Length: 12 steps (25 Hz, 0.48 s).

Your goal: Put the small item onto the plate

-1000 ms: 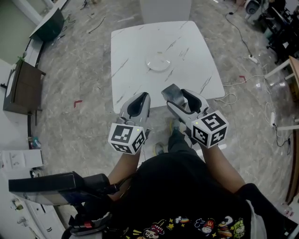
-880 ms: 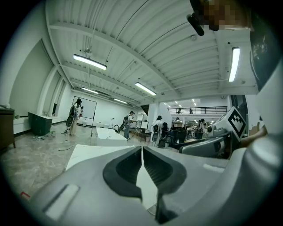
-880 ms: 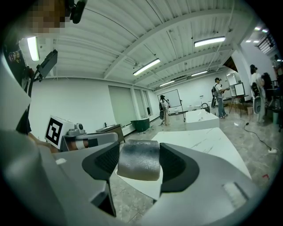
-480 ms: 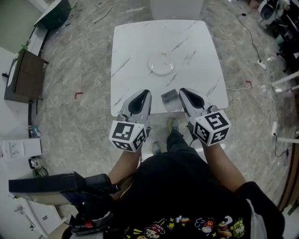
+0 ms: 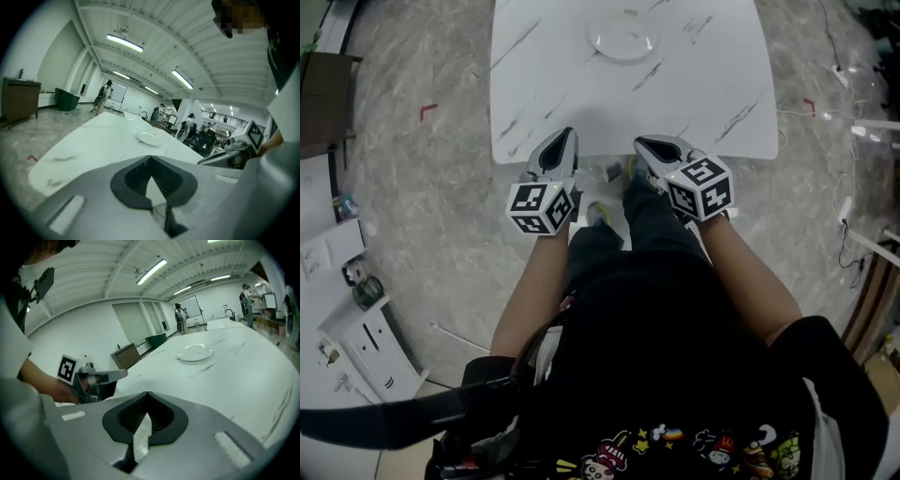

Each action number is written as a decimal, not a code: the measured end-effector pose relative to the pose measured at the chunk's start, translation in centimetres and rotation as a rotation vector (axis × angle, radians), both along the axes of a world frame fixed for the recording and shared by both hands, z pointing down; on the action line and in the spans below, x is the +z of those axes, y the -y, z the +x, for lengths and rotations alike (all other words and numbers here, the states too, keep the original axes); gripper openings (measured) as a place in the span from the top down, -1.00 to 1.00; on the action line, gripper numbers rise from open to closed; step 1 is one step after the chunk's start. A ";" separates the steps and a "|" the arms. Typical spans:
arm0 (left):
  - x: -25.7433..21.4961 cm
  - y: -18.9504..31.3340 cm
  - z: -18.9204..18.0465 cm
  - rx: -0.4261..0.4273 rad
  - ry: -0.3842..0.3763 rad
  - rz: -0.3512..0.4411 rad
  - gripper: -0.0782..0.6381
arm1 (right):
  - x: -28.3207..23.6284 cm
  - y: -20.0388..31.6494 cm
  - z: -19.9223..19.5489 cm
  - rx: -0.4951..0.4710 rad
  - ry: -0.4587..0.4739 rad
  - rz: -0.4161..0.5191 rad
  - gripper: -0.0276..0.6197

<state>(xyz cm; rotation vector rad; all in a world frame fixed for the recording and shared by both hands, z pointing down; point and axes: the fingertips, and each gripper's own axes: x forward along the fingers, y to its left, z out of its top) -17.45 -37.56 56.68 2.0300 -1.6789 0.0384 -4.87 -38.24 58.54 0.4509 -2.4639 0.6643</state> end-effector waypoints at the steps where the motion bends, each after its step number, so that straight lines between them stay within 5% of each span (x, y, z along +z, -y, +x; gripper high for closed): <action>1: 0.4 -2.1 -0.7 -0.011 -0.046 -0.003 0.78 | 0.3 -1.0 -0.2 -0.008 0.015 -0.026 0.84; 6: 4.1 -16.8 -5.3 -0.025 -0.228 -0.074 0.78 | -0.5 -8.6 -0.6 -0.069 0.073 -0.144 0.84; 12: 6.9 -32.1 -12.3 0.041 -0.301 -0.166 0.78 | 3.7 -21.5 -3.9 -0.112 -0.111 -0.160 0.84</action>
